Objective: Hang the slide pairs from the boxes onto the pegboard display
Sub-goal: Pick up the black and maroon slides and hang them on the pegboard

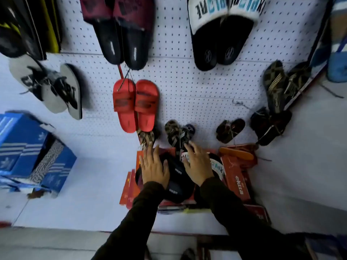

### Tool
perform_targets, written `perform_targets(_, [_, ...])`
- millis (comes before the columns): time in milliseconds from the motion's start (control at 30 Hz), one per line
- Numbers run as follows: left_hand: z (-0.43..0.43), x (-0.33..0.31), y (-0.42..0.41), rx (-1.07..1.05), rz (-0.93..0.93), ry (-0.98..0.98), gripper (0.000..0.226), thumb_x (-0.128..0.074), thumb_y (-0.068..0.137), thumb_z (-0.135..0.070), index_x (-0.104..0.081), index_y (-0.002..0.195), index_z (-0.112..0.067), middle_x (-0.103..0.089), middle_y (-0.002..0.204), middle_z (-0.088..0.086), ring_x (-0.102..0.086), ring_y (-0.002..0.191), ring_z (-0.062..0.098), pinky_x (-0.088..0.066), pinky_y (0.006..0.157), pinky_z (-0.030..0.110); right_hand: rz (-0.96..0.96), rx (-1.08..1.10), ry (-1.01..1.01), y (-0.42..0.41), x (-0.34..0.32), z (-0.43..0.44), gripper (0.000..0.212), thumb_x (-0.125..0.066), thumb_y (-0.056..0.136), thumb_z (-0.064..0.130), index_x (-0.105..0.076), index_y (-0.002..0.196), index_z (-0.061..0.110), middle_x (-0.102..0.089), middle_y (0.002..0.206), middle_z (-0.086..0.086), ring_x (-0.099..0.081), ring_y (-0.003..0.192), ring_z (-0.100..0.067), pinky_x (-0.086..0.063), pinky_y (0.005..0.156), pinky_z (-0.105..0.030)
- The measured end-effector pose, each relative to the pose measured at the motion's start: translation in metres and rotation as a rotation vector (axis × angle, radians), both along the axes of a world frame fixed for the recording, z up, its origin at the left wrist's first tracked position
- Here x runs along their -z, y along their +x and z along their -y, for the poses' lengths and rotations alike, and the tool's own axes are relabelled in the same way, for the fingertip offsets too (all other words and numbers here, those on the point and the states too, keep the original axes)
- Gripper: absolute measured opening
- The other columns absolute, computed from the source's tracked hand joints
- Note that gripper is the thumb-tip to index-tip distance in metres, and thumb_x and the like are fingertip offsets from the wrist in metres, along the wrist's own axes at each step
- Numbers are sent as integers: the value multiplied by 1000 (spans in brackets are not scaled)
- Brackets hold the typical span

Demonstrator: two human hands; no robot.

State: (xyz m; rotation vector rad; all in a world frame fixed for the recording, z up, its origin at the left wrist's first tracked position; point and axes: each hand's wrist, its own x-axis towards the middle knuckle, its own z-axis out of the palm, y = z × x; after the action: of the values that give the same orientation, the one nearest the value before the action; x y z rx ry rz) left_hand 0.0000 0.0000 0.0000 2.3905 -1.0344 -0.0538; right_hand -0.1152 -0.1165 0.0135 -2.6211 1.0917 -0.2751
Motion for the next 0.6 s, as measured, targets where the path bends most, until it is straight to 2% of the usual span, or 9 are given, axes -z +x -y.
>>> perform_targets(100, [-16,38,-17,-240,-372,84,77,-53,89,-25,-14,154,-9,-10,163,15,-8,151,34,-9,123,44,-131,-34,162,3,29,1,48,-39,100,25,-42,147,16,-41,154,-6,-40,140,-30,-38,113,-43])
perform_targets(200, [-24,67,-39,-600,-921,108,89,-59,90,-25,-1,153,-1,-1,162,20,-7,151,35,-10,124,40,-230,14,362,8,49,2,45,-43,100,24,-45,145,16,-40,150,-13,-41,136,-37,-38,113,-46])
perform_targets(300, [-14,103,-47,-726,-1324,45,77,-60,89,-29,-25,149,5,-29,156,22,-34,142,37,-29,117,42,-198,86,453,19,57,7,41,-51,97,22,-51,138,15,-40,145,-16,-48,129,-41,-39,112,-44])
perform_targets(333, [-12,114,-48,-719,-1421,25,70,-60,89,-33,-37,145,3,-44,148,19,-49,131,37,-41,109,45,-187,108,476,22,59,9,40,-54,96,21,-53,135,14,-40,144,-16,-50,127,-41,-40,111,-43])
perform_targets(367, [-11,120,-48,-724,-1506,19,64,-59,88,-35,-45,139,2,-56,135,16,-62,111,35,-53,91,45,-186,120,490,25,61,11,41,-58,94,19,-54,134,14,-41,143,-16,-52,126,-40,-40,111,-43])
perform_targets(433, [-12,115,-50,-749,-1644,-93,46,-58,91,-26,-55,127,3,-64,101,13,-60,73,28,-55,50,32,-190,148,505,29,64,16,46,-65,89,18,-55,133,13,-46,143,-15,-53,127,-38,-41,111,-42])
perform_targets(467, [-14,112,-50,-748,-1680,-149,36,-56,93,-18,-55,123,3,-62,89,13,-57,67,25,-52,38,27,-181,169,530,31,63,19,48,-68,86,18,-56,133,13,-51,142,-15,-54,128,-36,-42,112,-41])
perform_targets(533, [-22,101,-50,-788,-1685,-244,43,-56,93,-11,-49,130,8,-59,83,16,-56,66,28,-50,31,27,-166,228,638,33,63,21,53,-73,81,18,-59,132,11,-62,135,-15,-56,127,-34,-44,110,-40])
perform_targets(600, [-35,95,-47,-814,-1704,-320,46,-58,92,-9,-46,132,10,-59,87,21,-56,66,33,-53,34,31,-214,270,758,35,59,17,58,-77,77,18,-58,131,11,-65,128,-16,-61,121,-35,-50,106,-43])
